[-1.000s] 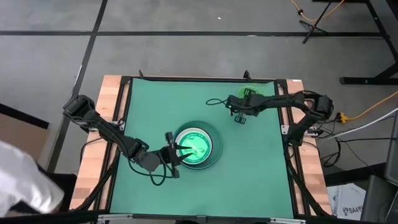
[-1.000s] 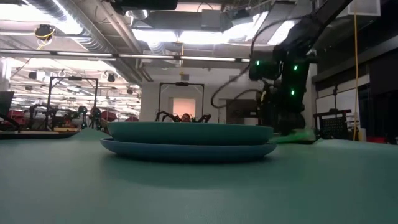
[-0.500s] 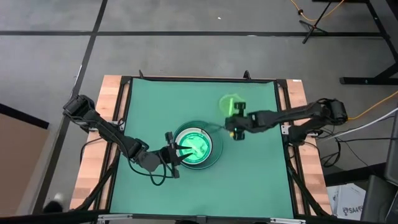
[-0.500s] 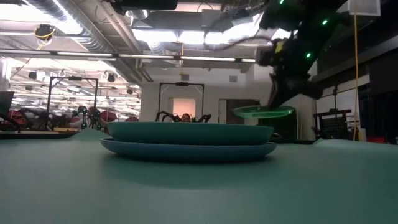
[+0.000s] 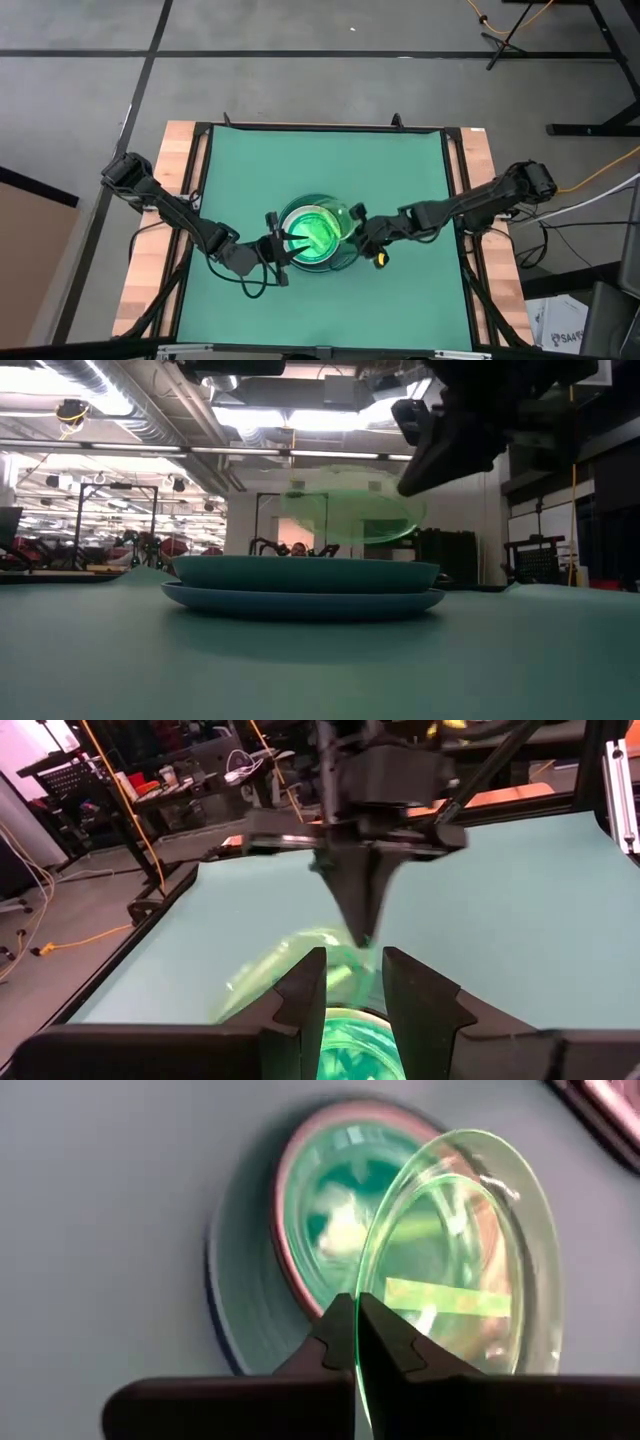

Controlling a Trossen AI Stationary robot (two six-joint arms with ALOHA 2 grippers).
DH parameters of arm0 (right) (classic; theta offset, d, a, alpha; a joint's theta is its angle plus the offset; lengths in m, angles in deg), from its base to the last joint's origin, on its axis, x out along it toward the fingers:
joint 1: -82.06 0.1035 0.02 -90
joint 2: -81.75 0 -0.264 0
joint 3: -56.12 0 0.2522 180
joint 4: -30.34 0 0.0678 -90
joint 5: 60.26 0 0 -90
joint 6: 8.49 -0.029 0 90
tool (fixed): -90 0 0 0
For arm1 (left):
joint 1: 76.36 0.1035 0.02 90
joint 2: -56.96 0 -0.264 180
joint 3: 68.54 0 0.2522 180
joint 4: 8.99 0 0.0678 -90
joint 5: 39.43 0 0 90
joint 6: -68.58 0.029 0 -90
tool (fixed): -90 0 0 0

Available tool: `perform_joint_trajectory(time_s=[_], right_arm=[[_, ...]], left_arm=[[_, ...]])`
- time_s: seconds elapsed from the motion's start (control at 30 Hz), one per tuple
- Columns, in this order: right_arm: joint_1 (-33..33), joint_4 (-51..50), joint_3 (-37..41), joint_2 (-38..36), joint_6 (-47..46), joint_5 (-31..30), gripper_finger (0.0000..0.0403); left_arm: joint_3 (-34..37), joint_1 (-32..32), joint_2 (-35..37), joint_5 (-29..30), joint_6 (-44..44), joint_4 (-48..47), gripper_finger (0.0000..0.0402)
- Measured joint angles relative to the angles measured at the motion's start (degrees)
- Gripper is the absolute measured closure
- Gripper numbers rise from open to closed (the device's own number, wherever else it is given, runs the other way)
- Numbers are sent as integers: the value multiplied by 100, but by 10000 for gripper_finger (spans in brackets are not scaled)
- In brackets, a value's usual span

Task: Stack plastic plates
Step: Stack the plastic green plate on the plastic green plate

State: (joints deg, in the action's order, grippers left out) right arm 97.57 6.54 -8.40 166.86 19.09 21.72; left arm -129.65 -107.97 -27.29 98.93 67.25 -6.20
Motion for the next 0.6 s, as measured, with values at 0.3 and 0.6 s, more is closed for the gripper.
perform_joint_trajectory(time_s=[0.3,0.6], right_arm=[[37,1295,0,720,271,460,402],[37,1514,0,1128,310,797,402]], left_arm=[[0,129,0,-193,-15,21,308],[0,129,-2,-286,-7,19,308]])
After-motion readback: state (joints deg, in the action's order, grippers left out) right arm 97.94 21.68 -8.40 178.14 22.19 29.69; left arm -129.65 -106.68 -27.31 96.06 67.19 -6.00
